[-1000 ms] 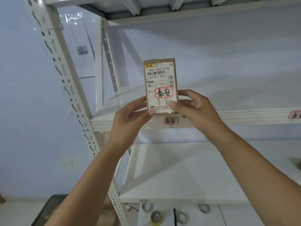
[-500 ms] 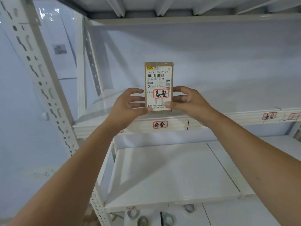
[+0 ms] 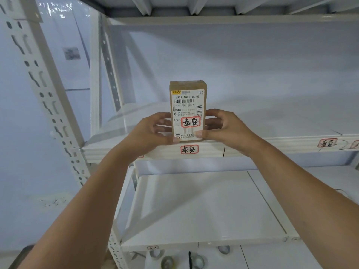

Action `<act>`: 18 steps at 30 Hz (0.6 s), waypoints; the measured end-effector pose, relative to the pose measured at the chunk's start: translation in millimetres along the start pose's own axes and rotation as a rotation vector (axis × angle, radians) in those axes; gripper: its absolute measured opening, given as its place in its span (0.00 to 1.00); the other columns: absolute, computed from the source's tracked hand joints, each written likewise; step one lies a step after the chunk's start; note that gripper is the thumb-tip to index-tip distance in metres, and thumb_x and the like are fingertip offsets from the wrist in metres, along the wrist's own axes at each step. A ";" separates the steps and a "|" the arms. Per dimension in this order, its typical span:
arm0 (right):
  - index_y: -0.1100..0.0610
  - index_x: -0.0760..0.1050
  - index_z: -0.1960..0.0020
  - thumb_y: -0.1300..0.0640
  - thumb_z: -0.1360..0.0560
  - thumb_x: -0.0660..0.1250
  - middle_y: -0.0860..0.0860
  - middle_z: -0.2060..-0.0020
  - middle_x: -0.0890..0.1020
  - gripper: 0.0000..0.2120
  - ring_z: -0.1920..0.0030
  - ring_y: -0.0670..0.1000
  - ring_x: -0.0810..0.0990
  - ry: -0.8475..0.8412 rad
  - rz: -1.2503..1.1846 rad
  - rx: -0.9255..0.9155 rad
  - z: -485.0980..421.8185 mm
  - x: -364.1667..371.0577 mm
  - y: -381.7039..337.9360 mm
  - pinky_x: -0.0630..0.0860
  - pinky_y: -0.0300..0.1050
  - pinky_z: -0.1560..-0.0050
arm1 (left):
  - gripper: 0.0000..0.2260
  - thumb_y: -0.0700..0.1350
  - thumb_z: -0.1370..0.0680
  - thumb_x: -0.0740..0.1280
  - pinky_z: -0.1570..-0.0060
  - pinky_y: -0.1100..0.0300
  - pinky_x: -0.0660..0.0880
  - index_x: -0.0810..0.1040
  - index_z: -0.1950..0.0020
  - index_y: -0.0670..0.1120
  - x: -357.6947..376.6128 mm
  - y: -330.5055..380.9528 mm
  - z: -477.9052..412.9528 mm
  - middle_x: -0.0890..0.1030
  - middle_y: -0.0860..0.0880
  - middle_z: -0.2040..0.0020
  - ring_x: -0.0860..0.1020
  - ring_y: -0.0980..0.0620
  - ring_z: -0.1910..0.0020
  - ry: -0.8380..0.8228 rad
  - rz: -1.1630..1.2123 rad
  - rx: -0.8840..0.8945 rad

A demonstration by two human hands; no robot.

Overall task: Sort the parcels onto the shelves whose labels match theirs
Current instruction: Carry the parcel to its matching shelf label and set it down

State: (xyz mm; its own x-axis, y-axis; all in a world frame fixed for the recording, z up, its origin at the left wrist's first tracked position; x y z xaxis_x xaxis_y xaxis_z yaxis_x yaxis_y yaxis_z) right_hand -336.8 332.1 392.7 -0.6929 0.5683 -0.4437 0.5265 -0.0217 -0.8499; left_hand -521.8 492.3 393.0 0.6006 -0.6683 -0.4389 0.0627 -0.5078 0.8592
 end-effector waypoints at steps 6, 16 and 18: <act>0.49 0.81 0.32 0.54 0.29 0.84 0.49 0.45 0.91 0.27 0.41 0.47 0.89 -0.027 0.016 0.009 -5.1 -0.6 1.8 0.83 0.53 0.33 | 0.27 0.37 0.29 0.82 0.42 0.61 0.84 0.80 0.32 0.52 0.9 -0.2 -1.8 0.87 0.54 0.40 0.87 0.57 0.42 0.001 -0.028 0.008; 0.50 0.81 0.31 0.57 0.28 0.84 0.50 0.45 0.91 0.27 0.44 0.48 0.91 -0.040 0.026 0.038 -6.7 0.5 1.6 0.85 0.48 0.38 | 0.30 0.39 0.30 0.83 0.31 0.46 0.79 0.81 0.29 0.48 -2.8 -7.5 -3.6 0.90 0.51 0.43 0.88 0.52 0.42 0.011 -0.003 -0.017; 0.51 0.81 0.31 0.57 0.29 0.84 0.50 0.44 0.91 0.27 0.44 0.48 0.91 -0.036 0.026 0.038 -5.9 0.8 1.8 0.85 0.48 0.37 | 0.30 0.39 0.29 0.83 0.31 0.47 0.79 0.81 0.29 0.48 -2.4 -7.1 -3.2 0.90 0.52 0.42 0.88 0.53 0.42 0.004 -0.006 -0.014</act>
State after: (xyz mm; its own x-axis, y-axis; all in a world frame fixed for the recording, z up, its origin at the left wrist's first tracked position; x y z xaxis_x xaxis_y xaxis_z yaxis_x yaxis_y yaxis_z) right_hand -333.5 337.4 392.5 -0.6971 0.5368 -0.4753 0.5259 -0.0677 -0.8479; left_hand -521.1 499.2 388.8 0.6033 -0.6630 -0.4432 0.0777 -0.5042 0.8601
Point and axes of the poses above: each hand's wrist, its own z-axis away from the middle knuckle, its own x-axis out of the palm, y = z × x, the point moved 4 cm from there along -z, towards the middle knuckle
